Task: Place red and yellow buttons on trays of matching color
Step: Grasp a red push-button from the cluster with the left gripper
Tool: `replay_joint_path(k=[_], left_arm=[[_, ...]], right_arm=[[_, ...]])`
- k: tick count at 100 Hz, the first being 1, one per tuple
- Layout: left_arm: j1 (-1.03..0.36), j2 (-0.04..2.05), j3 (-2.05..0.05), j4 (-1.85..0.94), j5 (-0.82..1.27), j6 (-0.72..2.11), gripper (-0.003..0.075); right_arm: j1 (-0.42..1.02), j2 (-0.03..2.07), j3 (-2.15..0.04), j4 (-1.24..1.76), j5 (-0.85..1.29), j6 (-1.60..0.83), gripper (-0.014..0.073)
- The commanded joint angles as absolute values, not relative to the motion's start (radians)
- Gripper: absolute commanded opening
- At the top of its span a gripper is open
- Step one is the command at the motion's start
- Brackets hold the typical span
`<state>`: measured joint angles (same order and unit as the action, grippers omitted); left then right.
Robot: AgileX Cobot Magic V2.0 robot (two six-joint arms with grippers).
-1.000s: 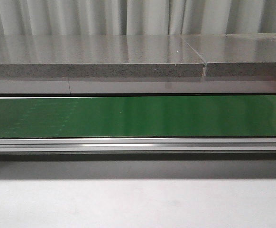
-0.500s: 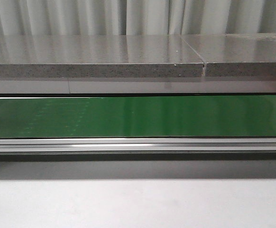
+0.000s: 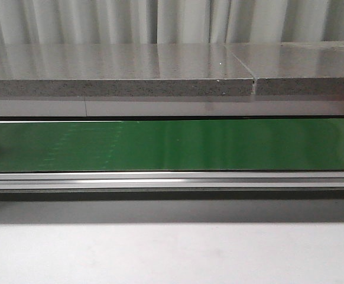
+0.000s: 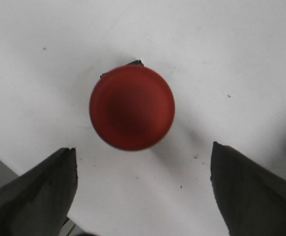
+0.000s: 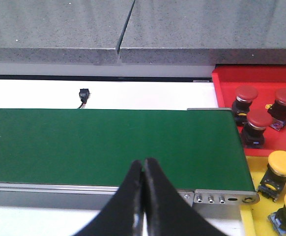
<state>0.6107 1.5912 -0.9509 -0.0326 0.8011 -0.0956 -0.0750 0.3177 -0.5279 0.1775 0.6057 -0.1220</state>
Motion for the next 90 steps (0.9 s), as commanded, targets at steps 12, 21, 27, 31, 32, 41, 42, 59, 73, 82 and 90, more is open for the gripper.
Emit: replay_joint_path(k=[12, 21, 27, 31, 32, 41, 42, 59, 73, 82, 90], left_arm=[[0.612, 1.624, -0.974, -0.025, 0.696, -0.107, 0.0546], [0.612, 1.648, -0.974, -0.012, 0.660, -0.107, 0.0546], [0.612, 1.660, -0.974, -0.012, 0.623, -0.107, 0.0546], [0.612, 1.669, -0.974, -0.012, 0.602, -0.107, 0.0546], [0.612, 1.670, -0.974, -0.012, 0.595, -0.107, 0.0545], [0.612, 1.681, -0.974, -0.014, 0.556, -0.107, 0.0546], [0.612, 1.683, -0.974, -0.014, 0.554, -0.107, 0.0545], [0.612, 1.688, -0.974, -0.018, 0.530, -0.107, 0.0546], [0.612, 1.688, -0.974, -0.018, 0.532, -0.107, 0.0515], [0.612, 1.688, -0.974, -0.018, 0.532, -0.107, 0.0417], [0.612, 1.688, -0.974, -0.018, 0.534, -0.107, 0.0298]], right_arm=[[-0.073, 0.321, -0.551, 0.179, 0.538, -0.128, -0.0067], [-0.073, 0.321, -0.551, 0.179, 0.538, -0.128, -0.0067], [-0.073, 0.321, -0.551, 0.179, 0.538, -0.128, -0.0067], [-0.073, 0.321, -0.551, 0.179, 0.538, -0.128, -0.0067], [-0.073, 0.321, -0.551, 0.179, 0.538, -0.128, -0.0067], [-0.073, 0.321, -0.551, 0.179, 0.538, -0.128, -0.0067], [-0.073, 0.321, -0.551, 0.179, 0.538, -0.128, -0.0067], [-0.073, 0.321, -0.551, 0.179, 0.538, -0.128, -0.0067], [-0.073, 0.321, -0.551, 0.179, 0.538, -0.128, -0.0067], [-0.073, 0.321, -0.551, 0.179, 0.538, -0.128, -0.0067], [-0.073, 0.321, -0.551, 0.179, 0.538, -0.128, -0.0067]])
